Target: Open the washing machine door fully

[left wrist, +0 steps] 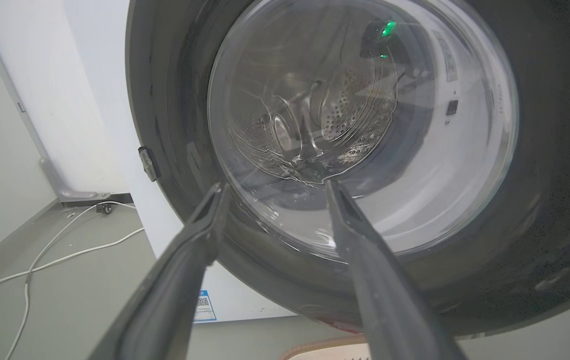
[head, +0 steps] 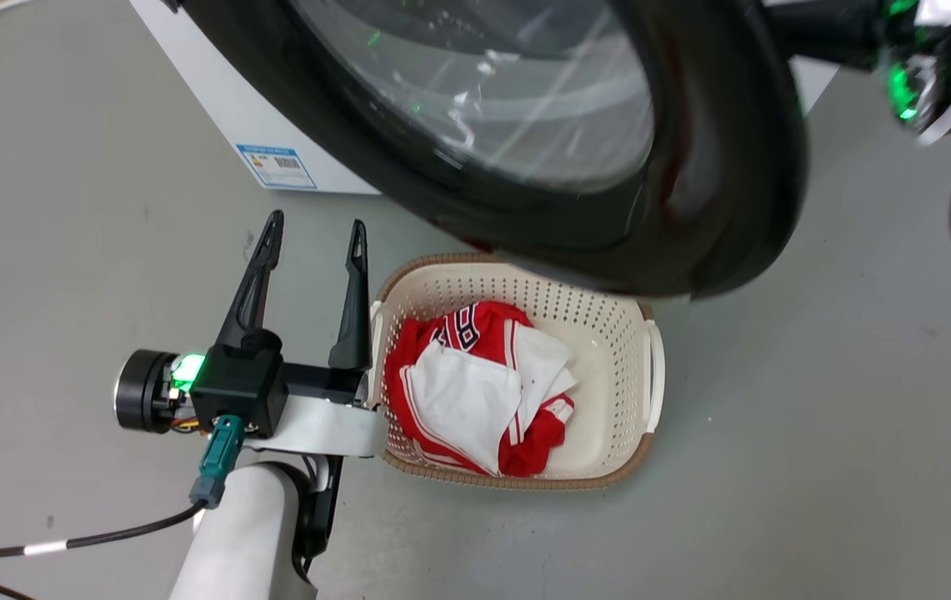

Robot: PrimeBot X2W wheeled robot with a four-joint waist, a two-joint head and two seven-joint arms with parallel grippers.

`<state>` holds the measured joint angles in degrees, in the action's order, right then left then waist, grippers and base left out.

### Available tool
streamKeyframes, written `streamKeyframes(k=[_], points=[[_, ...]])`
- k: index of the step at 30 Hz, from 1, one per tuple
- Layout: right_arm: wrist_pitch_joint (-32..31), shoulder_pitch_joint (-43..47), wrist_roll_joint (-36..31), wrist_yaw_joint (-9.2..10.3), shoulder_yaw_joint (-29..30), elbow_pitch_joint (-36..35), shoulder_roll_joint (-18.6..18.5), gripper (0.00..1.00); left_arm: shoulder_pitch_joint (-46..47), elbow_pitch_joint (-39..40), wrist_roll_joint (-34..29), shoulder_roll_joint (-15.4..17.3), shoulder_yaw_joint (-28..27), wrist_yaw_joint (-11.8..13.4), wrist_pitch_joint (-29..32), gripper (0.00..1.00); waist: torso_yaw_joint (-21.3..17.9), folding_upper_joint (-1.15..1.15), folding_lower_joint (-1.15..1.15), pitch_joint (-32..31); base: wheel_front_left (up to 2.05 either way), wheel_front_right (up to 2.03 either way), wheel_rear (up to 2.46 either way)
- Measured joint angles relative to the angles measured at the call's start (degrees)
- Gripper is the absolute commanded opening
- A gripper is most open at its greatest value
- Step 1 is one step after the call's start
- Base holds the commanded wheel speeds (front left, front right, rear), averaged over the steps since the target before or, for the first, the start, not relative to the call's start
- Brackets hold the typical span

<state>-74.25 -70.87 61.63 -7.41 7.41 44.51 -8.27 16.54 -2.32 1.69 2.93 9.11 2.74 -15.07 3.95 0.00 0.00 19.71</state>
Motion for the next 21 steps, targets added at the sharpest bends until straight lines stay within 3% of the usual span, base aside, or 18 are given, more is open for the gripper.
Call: streamKeyframes(k=[11,15,21], points=[[-7.68,11.06,3.03,-0.09,-1.81,-9.77,4.54,0.00,-3.48,-0.67,-0.10,0.09,-1.40,-1.00,0.00,1.00,0.16,0.00,0.00,-4.79,0.00,0.00,0.00],[-10.35,16.00,5.58,-0.08,-4.67,-13.91,5.05,0.00,-4.64,-0.94,-0.15,0.09,-1.60,-1.30,0.00,1.00,0.34,0.00,0.00,-6.43,0.00,0.00,0.00],[-8.88,20.02,11.27,-0.09,-11.55,-16.71,5.14,0.00,-5.27,-1.15,-0.15,0.08,-1.68,-1.57,0.00,1.00,0.38,0.00,-0.01,-7.54,0.00,0.00,0.00]])
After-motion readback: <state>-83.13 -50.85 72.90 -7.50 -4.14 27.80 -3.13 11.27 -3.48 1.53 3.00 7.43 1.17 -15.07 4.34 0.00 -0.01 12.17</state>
